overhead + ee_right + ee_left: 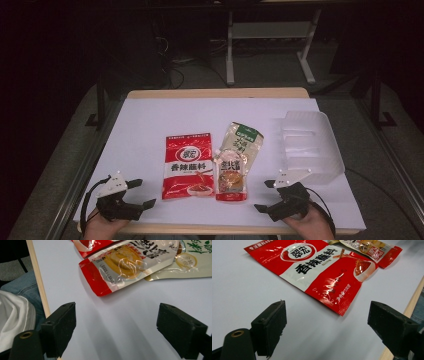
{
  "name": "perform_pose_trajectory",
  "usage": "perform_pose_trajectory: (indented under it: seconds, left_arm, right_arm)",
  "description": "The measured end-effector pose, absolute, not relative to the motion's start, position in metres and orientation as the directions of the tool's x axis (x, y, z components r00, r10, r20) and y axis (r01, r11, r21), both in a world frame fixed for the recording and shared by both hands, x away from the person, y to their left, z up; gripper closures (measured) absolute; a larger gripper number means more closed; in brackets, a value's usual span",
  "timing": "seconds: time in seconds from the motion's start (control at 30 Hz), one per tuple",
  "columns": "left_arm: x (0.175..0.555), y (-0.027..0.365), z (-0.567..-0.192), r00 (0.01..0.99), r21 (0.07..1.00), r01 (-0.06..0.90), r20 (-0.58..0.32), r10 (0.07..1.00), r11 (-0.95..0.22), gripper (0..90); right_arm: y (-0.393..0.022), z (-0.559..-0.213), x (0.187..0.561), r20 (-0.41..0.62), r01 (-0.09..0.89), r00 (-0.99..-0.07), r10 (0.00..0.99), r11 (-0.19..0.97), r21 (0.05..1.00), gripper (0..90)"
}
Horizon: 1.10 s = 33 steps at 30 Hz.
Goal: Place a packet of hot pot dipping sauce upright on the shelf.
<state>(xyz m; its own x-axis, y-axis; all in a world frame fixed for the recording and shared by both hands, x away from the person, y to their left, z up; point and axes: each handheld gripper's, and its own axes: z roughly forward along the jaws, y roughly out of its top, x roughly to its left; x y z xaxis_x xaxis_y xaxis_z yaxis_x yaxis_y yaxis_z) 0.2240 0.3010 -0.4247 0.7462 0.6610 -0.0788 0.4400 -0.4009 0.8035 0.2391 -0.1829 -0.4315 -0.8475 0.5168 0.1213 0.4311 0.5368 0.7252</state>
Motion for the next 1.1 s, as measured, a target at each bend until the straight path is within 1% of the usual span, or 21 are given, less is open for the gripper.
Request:
perform_pose_trajectory:
  seconds: [0.37, 0.53, 0.7, 0.87, 0.93, 1.1]
  left_arm:
    - [0.222, 0.305, -0.425, 0.746, 0.807, 0.437, -0.078, 0.661, -0.397, 15.4]
    - [0.223, 0.306, -0.426, 0.747, 0.805, 0.438, -0.080, 0.660, -0.399, 15.4]
    - [0.223, 0.306, -0.425, 0.747, 0.806, 0.434, -0.073, 0.661, -0.401, 15.4]
    - [0.225, 0.307, -0.426, 0.748, 0.805, 0.430, -0.065, 0.660, -0.408, 15.4]
    - [0.225, 0.308, -0.426, 0.746, 0.806, 0.431, -0.066, 0.662, -0.405, 15.4]
    - [0.224, 0.308, -0.425, 0.745, 0.809, 0.430, -0.068, 0.664, -0.400, 15.4]
  right_arm:
    - [-0.168, -0.412, 0.254, 0.112, 0.418, -0.857, 0.504, 0.551, 0.722, 15.3]
    - [-0.153, -0.396, 0.265, 0.091, 0.389, -0.871, 0.483, 0.565, 0.728, 15.3]
    - [-0.142, -0.382, 0.281, 0.079, 0.379, -0.878, 0.471, 0.587, 0.715, 15.3]
    - [-0.133, -0.373, 0.294, 0.094, 0.389, -0.880, 0.465, 0.593, 0.705, 15.3]
    - [-0.124, -0.368, 0.296, 0.058, 0.350, -0.895, 0.442, 0.618, 0.704, 15.3]
    - [-0.110, -0.361, 0.307, 0.059, 0.345, -0.904, 0.422, 0.641, 0.686, 15.3]
